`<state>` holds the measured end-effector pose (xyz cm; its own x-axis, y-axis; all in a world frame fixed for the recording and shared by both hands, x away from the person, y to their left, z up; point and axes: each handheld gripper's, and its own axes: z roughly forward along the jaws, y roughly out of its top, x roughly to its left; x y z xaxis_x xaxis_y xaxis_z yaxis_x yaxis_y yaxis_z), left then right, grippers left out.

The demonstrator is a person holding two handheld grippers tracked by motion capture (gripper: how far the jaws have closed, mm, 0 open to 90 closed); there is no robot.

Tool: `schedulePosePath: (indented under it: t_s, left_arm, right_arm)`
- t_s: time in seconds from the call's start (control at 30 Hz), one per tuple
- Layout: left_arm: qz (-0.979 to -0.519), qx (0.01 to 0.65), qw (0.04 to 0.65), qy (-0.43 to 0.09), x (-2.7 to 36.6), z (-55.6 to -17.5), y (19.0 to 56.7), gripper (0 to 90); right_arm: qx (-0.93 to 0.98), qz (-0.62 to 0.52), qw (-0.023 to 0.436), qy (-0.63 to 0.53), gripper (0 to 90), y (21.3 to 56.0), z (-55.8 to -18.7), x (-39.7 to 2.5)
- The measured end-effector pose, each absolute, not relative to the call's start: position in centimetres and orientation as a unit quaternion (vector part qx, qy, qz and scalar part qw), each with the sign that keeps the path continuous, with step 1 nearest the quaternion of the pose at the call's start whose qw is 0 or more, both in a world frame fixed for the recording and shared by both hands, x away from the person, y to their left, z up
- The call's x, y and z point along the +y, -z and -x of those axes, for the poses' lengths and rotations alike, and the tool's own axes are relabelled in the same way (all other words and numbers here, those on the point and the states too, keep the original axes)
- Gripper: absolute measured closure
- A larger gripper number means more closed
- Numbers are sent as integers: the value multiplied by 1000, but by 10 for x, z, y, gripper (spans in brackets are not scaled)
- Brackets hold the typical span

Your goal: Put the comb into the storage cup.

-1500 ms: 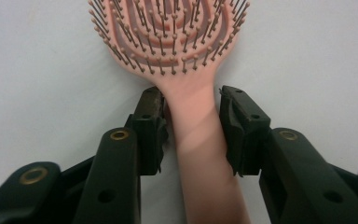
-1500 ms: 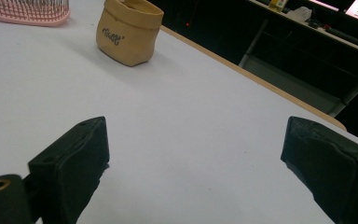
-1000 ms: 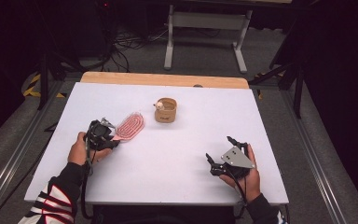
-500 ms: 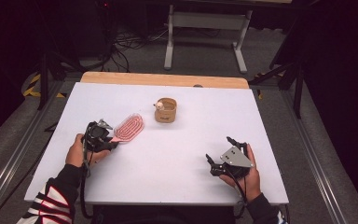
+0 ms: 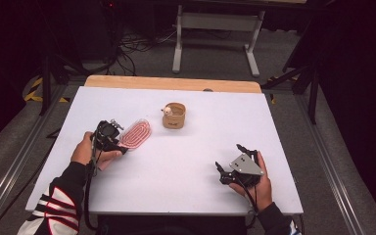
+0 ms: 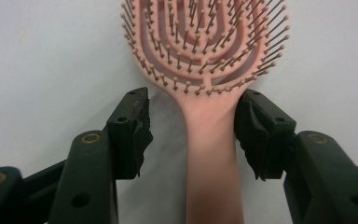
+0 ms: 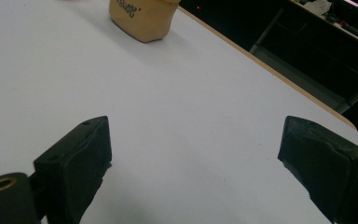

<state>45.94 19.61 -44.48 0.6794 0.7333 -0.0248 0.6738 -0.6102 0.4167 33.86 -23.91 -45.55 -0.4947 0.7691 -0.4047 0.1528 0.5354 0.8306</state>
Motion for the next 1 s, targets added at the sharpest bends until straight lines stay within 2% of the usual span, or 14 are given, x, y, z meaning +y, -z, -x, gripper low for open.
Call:
schedulePosePath:
  t_s: [0.27, 0.47, 0.73, 1.0]
  left_arm:
    - [-894, 385, 218, -75, 199, -462, 445, 689]
    - [-890, 382, 231, -93, 199, -458, 447, 695]
    - [-875, 380, 259, -149, 195, -447, 445, 696]
    - [-849, 374, 299, -224, 200, -427, 427, 696]
  right_arm:
    - [781, -301, 395, -378, 100, 458, -340, -239]
    - [785, -297, 394, -375, 100, 459, -341, -238]
    - [782, -299, 394, -380, 100, 458, -340, -238]
    - [772, -307, 391, -396, 100, 456, -341, -239]
